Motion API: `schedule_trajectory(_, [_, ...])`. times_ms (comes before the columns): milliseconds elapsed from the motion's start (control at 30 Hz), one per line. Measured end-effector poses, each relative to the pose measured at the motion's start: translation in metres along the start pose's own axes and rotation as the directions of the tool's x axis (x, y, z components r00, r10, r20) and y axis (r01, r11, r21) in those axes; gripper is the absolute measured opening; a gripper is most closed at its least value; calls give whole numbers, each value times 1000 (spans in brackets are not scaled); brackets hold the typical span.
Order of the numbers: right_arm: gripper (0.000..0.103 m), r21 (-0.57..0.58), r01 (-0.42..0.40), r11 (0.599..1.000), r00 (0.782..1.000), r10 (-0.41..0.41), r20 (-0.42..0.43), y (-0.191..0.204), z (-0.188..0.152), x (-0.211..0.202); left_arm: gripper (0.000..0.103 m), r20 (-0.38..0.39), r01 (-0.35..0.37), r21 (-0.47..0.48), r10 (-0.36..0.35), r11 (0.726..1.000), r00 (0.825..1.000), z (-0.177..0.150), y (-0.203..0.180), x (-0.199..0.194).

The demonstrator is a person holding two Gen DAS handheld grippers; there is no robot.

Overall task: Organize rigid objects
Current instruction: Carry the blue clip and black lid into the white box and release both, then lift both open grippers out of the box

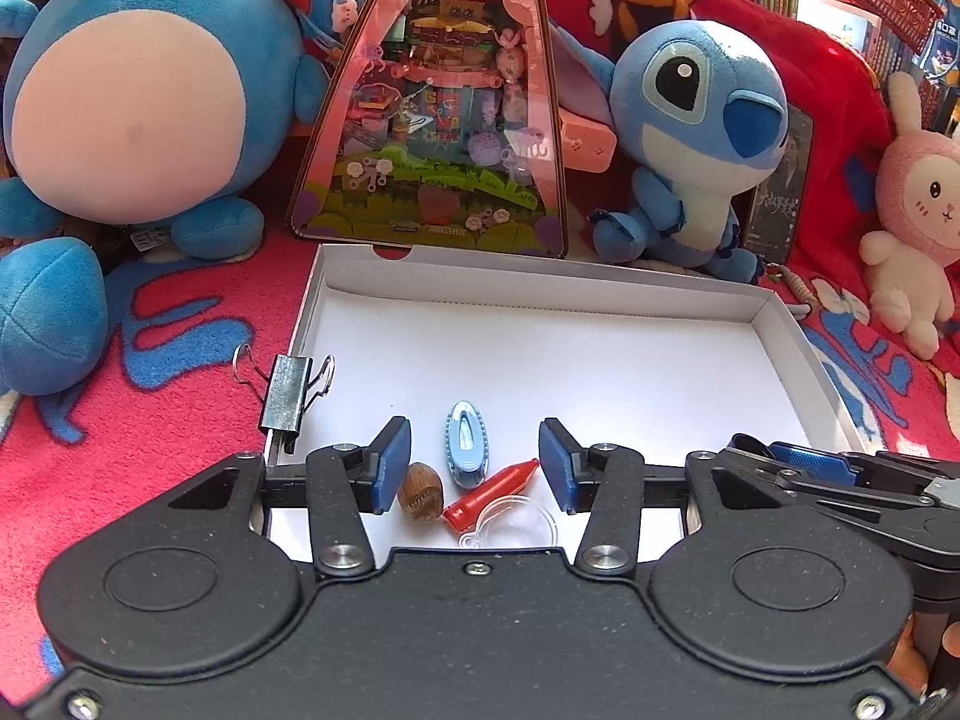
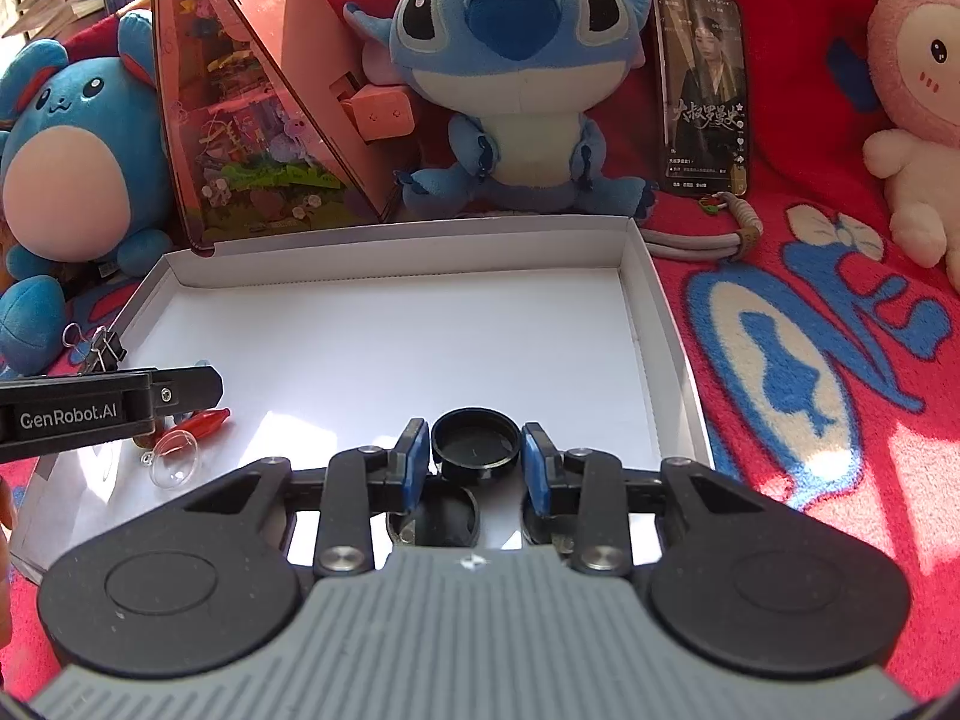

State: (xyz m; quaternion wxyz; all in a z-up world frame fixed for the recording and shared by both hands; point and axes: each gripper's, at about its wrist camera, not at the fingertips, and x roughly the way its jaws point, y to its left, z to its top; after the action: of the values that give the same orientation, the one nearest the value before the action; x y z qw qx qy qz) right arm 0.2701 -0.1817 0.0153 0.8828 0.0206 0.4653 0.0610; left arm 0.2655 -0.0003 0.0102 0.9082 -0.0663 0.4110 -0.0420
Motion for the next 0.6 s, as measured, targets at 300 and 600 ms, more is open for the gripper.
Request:
schedule_trajectory(300, [72,-10,4,1000,999,-3,53,-5,-5,-17,61,37,-2,55,0,998,999,-9,-6,-32])
schedule_trajectory(600, [87,-17,0,1000,993,2,117,-11,-15,-45,71,67,14,85,-20,996,998,-27,-12,-63])
